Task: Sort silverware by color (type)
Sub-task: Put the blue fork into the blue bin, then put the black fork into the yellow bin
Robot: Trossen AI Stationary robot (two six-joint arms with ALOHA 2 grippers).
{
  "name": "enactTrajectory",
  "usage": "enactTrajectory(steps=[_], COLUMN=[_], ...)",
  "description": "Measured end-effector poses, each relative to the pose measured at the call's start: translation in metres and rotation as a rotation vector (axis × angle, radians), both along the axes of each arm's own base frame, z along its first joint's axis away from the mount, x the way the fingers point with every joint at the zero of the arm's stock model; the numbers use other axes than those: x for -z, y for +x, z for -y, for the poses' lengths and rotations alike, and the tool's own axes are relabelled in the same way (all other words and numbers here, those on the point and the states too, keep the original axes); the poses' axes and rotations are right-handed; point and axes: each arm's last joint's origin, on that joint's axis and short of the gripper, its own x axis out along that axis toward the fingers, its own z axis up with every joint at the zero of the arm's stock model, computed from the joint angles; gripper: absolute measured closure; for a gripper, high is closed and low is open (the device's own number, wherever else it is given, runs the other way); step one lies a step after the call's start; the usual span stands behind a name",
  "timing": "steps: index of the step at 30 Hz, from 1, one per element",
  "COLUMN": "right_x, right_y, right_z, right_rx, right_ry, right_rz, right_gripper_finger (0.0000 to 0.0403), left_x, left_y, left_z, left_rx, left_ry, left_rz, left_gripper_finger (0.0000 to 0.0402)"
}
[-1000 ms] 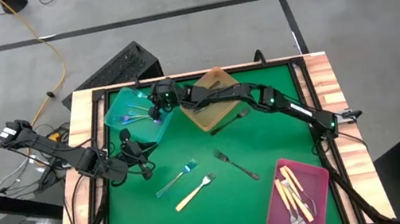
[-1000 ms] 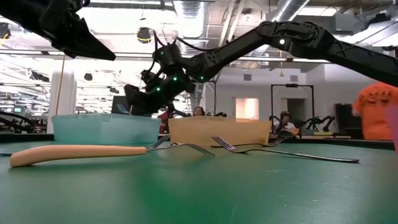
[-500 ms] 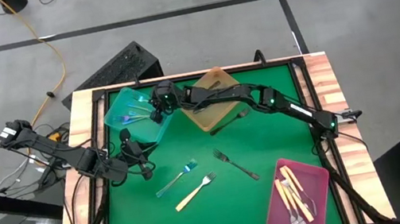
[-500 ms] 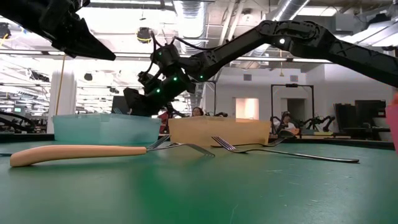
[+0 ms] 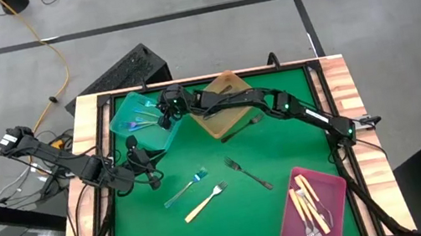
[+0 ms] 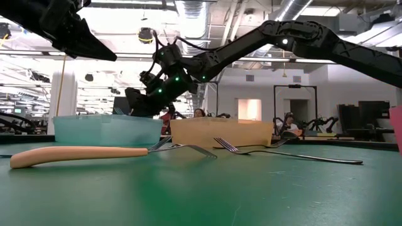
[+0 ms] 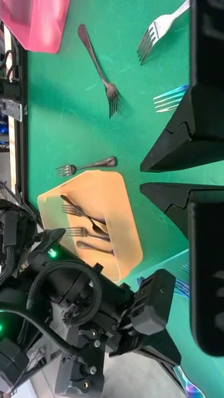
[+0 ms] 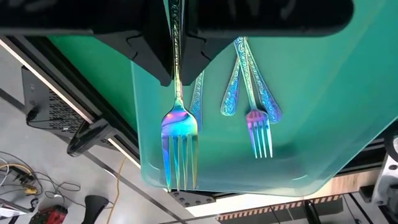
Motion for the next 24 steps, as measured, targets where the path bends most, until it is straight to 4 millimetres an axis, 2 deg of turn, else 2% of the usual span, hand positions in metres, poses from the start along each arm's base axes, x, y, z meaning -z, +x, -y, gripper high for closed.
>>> enactTrajectory(steps=[18, 21, 24], right_x=[-0.002, -0.017, -0.058], right_y=[-0.001, -0.005, -0.019], right_z=[-0.001, -0.003, -0.005], right_rx=[-0.037, -0.072, -0.108], right_ry=[-0.002, -0.044, -0.117], right_rz=[-0.018, -0.055, -0.124], right_gripper_finger=[0.0346, 0.0346, 0.0346], left_x=[0.000, 0.000, 0.000], left_y=[0.000, 0.000, 0.000], left_z=[0.000, 0.000, 0.000], left_rx=[0.002, 0.005, 0.005], left_ry=[-0.001, -0.003, -0.006], left_rz=[-0.001, -0.002, 0.003], left_gripper_finger=[0.0377, 0.0377, 0.0377])
